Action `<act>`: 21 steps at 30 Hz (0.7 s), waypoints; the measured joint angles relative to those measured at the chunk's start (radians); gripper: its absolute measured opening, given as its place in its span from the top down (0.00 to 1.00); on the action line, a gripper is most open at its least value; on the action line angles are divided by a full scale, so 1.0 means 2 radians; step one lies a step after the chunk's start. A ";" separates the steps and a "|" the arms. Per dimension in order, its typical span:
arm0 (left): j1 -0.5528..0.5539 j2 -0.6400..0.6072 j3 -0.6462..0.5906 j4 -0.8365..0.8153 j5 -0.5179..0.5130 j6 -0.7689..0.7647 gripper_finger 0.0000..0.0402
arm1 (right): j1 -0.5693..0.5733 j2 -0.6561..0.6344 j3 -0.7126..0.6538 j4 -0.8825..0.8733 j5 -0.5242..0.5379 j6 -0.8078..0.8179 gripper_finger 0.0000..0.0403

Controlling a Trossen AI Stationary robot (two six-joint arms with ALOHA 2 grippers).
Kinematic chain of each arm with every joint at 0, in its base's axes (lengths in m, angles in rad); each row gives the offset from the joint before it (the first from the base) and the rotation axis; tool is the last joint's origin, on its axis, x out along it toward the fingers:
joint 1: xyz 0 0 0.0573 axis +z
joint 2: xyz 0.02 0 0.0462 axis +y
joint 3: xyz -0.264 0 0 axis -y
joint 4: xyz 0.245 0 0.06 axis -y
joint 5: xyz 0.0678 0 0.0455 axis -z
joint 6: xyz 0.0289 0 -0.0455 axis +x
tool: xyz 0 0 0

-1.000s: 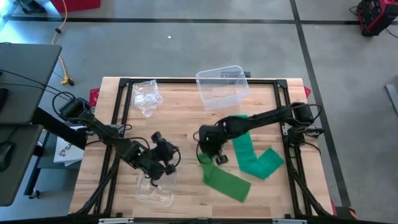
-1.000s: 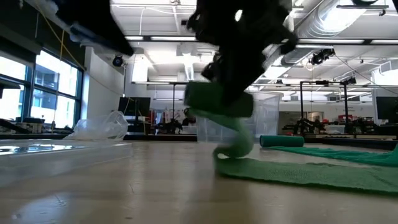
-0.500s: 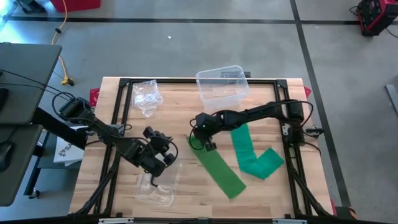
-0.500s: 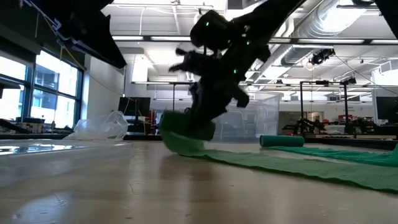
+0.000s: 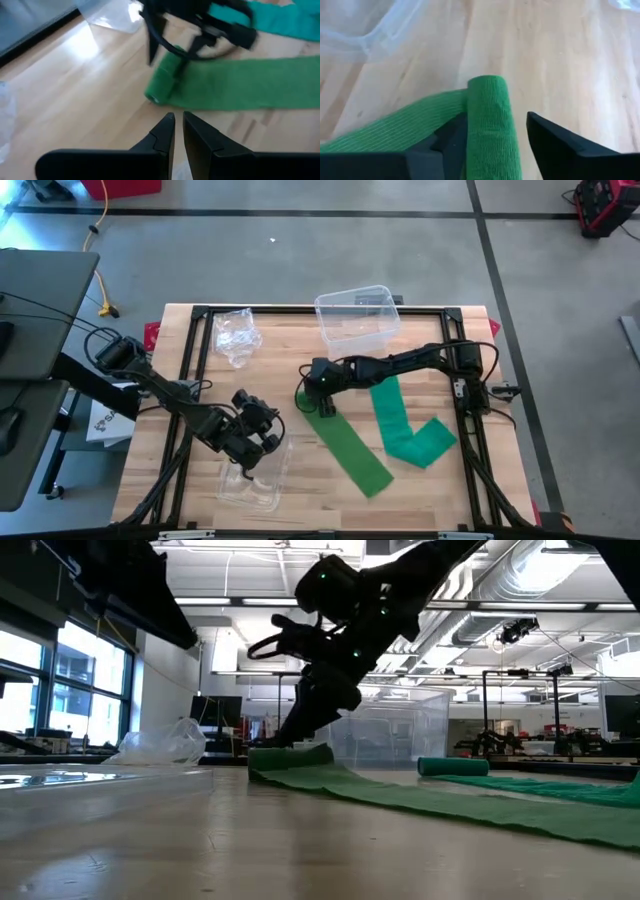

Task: Roll bandage
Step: Roll the green bandage

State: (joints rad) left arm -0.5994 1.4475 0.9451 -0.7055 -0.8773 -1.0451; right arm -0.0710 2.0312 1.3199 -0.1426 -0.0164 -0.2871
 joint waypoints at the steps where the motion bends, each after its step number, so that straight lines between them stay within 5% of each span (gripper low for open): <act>1: -0.003 0.000 0.000 0.000 0.003 0.000 0.92 | -0.003 0.000 0.001 -0.001 -0.002 0.006 0.50; 12: -0.025 0.000 0.000 0.035 -0.009 0.005 0.92 | -0.004 0.000 0.001 -0.010 0.026 0.021 0.44; 17: -0.024 0.000 0.000 0.042 -0.011 0.005 0.92 | 0.004 0.000 0.001 0.001 -0.044 0.013 0.43; 21: -0.024 0.000 0.000 0.042 -0.013 0.005 0.92 | 0.009 0.001 0.001 -0.003 -0.048 0.024 0.36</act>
State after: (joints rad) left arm -0.6464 1.4475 0.9451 -0.6209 -0.9036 -1.0355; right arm -0.0534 2.0327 1.3228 -0.1490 -0.1131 -0.2392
